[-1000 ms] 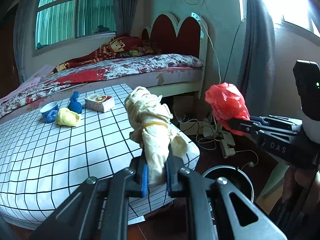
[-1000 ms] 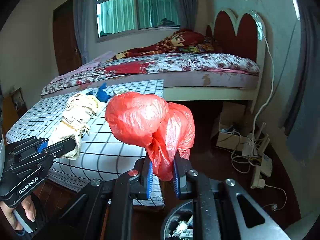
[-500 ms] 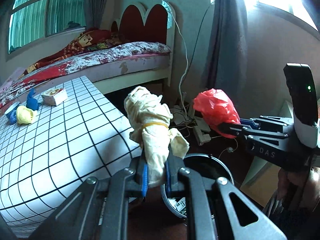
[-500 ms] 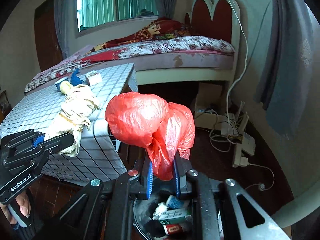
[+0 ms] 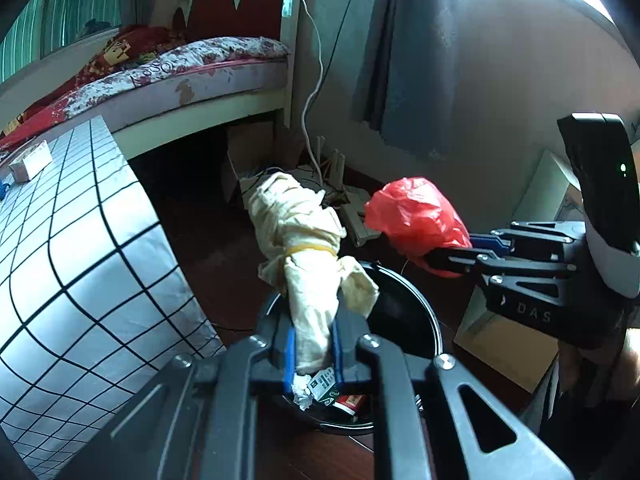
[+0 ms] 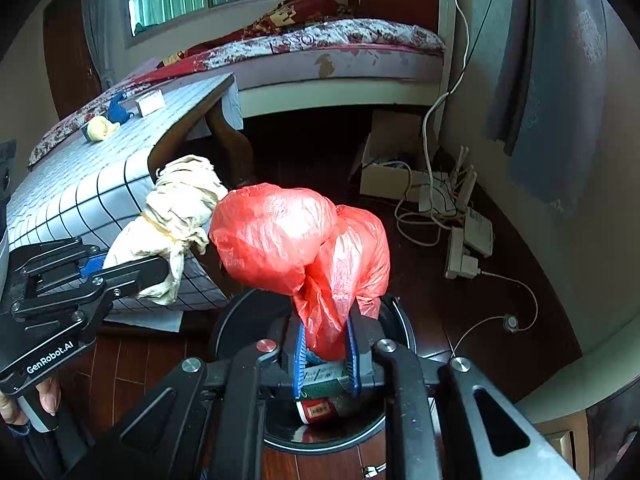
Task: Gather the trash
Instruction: 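Open both tools to drop the beige cloth and red bag into the bin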
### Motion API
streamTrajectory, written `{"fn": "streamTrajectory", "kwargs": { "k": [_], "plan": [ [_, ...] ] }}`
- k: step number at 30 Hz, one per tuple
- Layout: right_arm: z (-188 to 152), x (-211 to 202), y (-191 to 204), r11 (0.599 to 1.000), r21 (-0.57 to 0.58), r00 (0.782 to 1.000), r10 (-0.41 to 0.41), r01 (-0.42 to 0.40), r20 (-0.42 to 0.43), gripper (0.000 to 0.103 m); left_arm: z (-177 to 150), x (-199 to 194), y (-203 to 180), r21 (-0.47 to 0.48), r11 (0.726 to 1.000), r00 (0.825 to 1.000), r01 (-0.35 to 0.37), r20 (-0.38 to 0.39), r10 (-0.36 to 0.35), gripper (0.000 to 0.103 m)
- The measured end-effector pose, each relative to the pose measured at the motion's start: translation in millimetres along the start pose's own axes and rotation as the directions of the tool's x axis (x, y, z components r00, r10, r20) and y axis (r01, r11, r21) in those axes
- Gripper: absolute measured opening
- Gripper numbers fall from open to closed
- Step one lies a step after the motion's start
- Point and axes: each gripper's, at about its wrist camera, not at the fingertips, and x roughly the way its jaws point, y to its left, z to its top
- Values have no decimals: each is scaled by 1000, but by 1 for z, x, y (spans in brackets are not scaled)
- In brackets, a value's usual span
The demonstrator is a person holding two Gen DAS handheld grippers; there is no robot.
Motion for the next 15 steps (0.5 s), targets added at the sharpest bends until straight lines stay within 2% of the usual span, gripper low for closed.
{"fn": "streamTrajectory", "kwargs": {
  "k": [2,3,4,5,6,7,8,11,15],
  "plan": [
    [-4,7,-3,1000,4,999,13,-12,-32,17,-1,9,-2,3,1000,1000,18,-17,-18,17],
    [-7,12,-5,1000,4,999,14,-13,-48,18,-3,14,-3,4,999,999,34,-34,-34,23],
    [-10,19,-7,1000,7,997,13,-12,-75,22,-5,18,-2,1,999,997,54,-51,-54,24],
    [-14,28,-10,1000,12,994,0,1,-109,40,-9,22,-2,-2,999,996,50,-68,-50,45],
    [-19,37,-14,999,21,989,-28,32,-145,57,-12,26,-2,-6,1000,997,23,-78,-23,80],
    [-23,43,-17,998,29,985,-42,47,-165,88,-15,25,-1,-15,1000,998,-9,-69,8,91],
    [-25,47,-19,998,31,983,-46,52,-178,99,-18,23,1,-30,999,998,-32,-53,31,97],
    [-29,51,-25,996,36,977,-68,77,-201,99,-21,22,10,-74,995,996,-73,-62,69,97],
    [-29,47,-28,994,38,979,-93,102,-179,102,-20,21,13,-73,988,990,-133,-61,129,101]
  ]
}}
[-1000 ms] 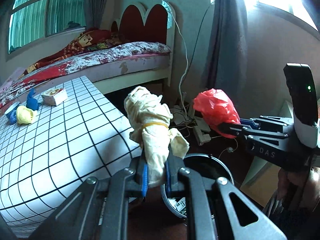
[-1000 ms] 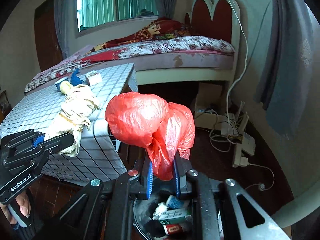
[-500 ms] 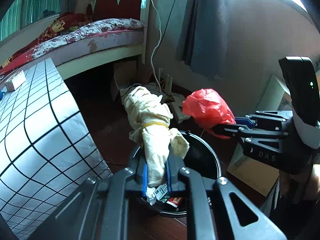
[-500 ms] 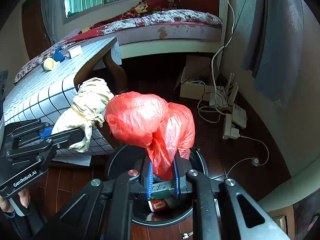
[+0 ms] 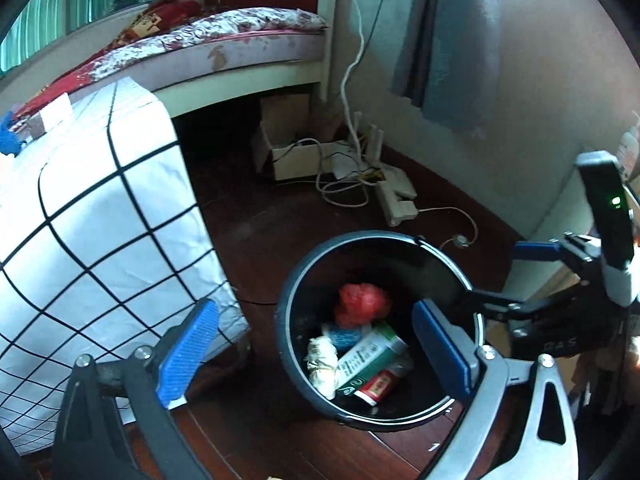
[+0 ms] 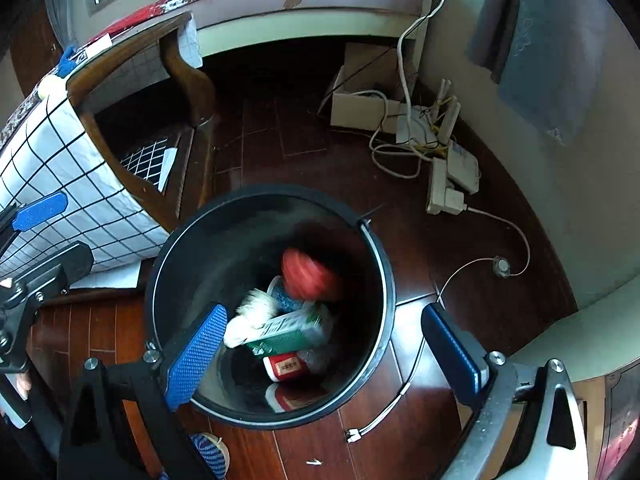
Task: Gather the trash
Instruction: 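Move both open tools back to the remaining trash on the table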
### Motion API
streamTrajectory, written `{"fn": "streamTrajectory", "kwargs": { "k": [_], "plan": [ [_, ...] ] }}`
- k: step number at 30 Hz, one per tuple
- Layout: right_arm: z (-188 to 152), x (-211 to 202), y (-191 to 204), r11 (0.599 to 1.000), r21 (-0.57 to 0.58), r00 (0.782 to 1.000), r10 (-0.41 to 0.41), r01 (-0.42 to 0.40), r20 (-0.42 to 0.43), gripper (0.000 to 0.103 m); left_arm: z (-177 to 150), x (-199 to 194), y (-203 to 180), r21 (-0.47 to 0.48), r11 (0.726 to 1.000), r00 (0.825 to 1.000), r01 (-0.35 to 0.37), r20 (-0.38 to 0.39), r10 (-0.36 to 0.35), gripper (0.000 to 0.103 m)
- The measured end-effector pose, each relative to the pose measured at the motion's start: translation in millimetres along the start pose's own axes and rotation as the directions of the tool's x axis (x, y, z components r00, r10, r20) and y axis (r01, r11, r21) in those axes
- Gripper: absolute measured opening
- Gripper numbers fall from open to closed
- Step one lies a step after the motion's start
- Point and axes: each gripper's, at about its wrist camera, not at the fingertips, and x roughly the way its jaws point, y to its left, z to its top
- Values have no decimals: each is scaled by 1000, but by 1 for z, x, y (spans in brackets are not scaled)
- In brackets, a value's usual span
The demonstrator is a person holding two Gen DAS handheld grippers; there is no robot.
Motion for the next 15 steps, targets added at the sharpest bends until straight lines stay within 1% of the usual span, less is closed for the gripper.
{"fn": "streamTrajectory", "kwargs": {
  "k": [5,9,15],
  "plan": [
    [3,-4,3,1000,-9,999,-28,28,22,102,1,-5,2,11,999,999,-38,27,37,102],
    [7,-12,6,999,-25,998,-33,34,58,102,5,-3,8,14,999,998,-48,38,47,102],
    [14,-26,11,999,-28,993,-35,38,110,102,12,-13,13,2,998,995,-63,76,62,102]
  ]
}}
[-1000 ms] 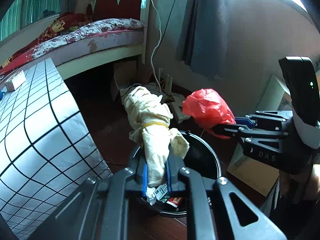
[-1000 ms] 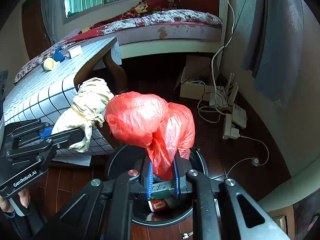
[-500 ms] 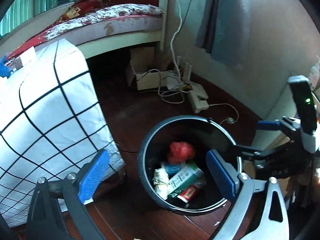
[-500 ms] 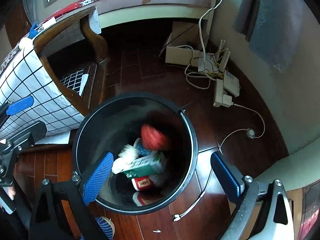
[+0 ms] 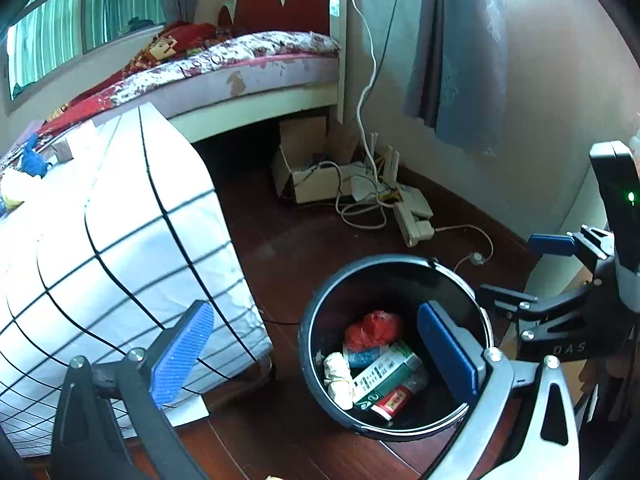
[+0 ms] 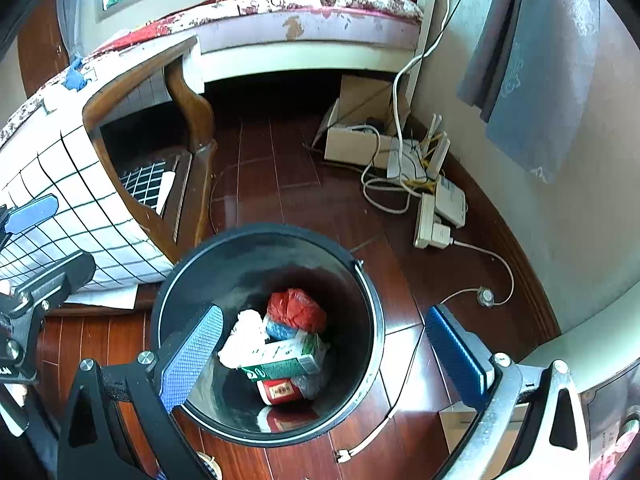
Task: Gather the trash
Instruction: 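Move both open tools back to the remaining trash on the table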
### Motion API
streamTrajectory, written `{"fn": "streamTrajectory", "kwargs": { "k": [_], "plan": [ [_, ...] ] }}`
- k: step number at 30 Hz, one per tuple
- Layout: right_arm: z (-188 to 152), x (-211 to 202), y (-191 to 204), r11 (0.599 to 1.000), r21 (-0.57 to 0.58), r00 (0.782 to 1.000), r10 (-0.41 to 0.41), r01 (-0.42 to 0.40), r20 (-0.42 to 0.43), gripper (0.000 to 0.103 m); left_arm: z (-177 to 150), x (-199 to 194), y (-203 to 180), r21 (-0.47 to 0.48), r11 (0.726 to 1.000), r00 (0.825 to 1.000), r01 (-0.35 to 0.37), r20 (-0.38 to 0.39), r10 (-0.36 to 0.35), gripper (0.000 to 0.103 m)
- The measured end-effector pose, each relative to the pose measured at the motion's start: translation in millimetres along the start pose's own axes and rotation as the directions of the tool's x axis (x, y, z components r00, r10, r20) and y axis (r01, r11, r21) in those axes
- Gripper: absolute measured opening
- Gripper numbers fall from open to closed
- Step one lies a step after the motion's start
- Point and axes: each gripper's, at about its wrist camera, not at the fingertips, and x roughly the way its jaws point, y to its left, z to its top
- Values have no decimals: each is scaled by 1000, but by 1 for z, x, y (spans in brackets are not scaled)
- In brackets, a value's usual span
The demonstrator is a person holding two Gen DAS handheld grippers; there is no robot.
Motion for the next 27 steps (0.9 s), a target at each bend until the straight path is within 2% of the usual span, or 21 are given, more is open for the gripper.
{"fn": "streamTrajectory", "kwargs": {
  "k": [15,27],
  "plan": [
    [34,-42,35,999,-14,987,39,-37,155,102,19,-39,28,-47,996,993,-69,95,73,102],
    [65,-64,98,990,-91,963,127,-108,238,102,21,-77,87,-142,974,969,-179,148,200,102]
  ]
}}
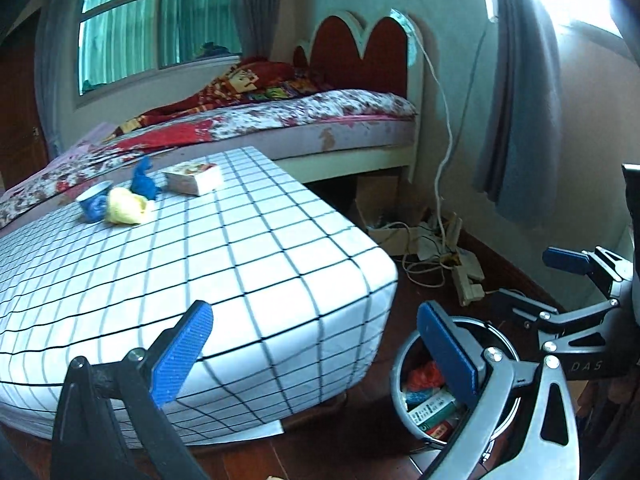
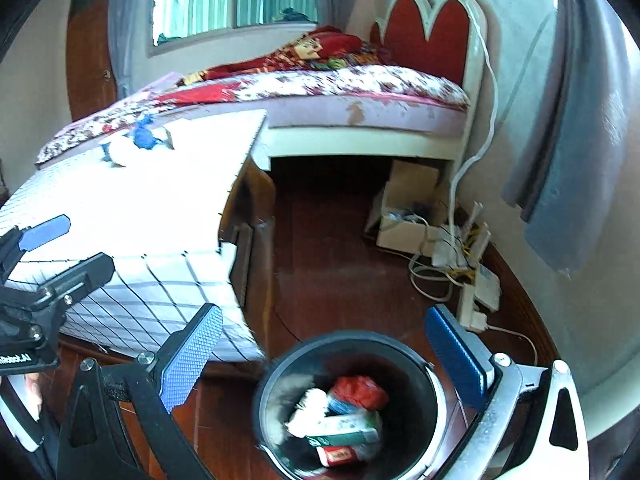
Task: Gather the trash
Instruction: 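Move both open tools back to the remaining trash on the table, then grasp the yellow cloth with the left tool while the right tool grasps the nut-milk carton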
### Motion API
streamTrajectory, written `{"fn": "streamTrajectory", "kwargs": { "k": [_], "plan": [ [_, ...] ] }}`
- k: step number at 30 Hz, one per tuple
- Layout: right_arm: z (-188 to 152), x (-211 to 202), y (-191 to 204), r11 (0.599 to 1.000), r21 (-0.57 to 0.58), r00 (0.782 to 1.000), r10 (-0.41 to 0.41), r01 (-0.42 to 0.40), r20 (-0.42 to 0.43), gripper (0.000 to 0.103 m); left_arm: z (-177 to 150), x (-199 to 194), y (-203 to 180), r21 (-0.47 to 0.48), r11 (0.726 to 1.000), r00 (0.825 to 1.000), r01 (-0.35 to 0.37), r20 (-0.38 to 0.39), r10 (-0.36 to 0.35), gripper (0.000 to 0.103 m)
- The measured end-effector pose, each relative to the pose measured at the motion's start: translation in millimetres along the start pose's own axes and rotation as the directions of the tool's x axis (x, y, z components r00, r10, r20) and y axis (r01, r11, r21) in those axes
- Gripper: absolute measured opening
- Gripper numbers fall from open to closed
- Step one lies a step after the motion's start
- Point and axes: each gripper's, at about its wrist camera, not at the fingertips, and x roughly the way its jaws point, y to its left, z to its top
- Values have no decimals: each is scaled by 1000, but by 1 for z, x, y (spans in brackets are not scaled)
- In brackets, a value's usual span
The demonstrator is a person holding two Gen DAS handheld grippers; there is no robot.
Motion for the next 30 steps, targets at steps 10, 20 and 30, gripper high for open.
{"fn": "streamTrajectory", "kwargs": {
  "k": [10,20,30],
  "plan": [
    [37,1,60,996,-18,994,84,-83,72,102,12,-22,76,-95,986,989,-135,40,140,102],
    [91,28,129,979,-115,982,178,-169,68,102,28,-26,151,-186,951,968,-248,-8,251,102],
    [164,97,167,953,-164,967,254,-256,-30,102,59,16,196,-238,941,971,-239,-65,230,90]
  ]
}}
